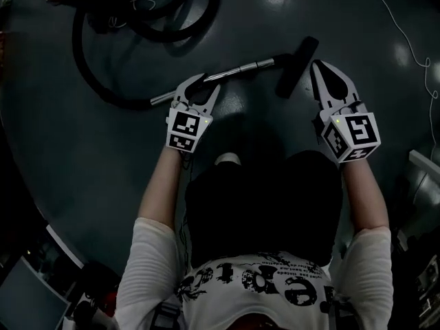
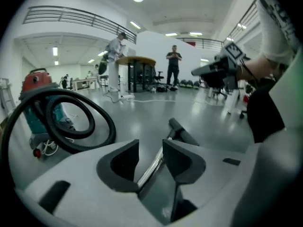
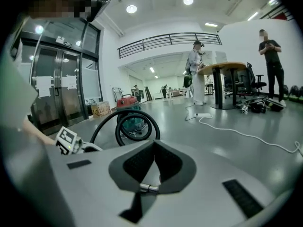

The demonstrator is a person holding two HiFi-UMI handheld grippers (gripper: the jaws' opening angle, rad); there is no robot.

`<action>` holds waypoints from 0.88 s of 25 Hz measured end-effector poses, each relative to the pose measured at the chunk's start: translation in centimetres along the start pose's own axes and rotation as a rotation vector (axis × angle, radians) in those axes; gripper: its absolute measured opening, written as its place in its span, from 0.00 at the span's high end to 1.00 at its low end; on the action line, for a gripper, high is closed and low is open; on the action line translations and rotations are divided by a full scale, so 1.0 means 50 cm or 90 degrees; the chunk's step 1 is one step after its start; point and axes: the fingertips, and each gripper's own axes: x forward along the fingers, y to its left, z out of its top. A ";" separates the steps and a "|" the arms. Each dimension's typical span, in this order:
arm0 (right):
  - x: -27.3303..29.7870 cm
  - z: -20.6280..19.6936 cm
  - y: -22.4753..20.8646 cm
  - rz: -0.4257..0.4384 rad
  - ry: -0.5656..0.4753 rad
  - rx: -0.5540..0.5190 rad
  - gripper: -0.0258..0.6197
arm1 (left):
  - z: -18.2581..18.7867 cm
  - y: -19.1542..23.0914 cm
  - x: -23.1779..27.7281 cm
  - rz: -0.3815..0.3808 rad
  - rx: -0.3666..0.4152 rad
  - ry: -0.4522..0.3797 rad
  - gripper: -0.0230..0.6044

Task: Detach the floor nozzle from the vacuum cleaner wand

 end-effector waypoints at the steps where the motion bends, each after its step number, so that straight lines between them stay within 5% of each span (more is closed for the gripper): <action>1: 0.008 -0.014 0.002 0.008 0.007 -0.001 0.96 | -0.045 -0.008 0.036 -0.018 0.019 0.028 0.72; 6: 0.037 -0.080 0.034 0.070 0.042 -0.045 0.96 | -0.240 -0.026 0.177 -0.069 0.096 0.171 0.62; 14: 0.074 -0.175 0.018 0.109 0.082 -0.059 0.96 | -0.321 -0.031 0.304 -0.130 0.239 0.307 0.62; 22: 0.092 -0.250 -0.023 0.111 0.116 -0.047 0.96 | -0.332 -0.053 0.322 -0.230 0.225 0.394 0.63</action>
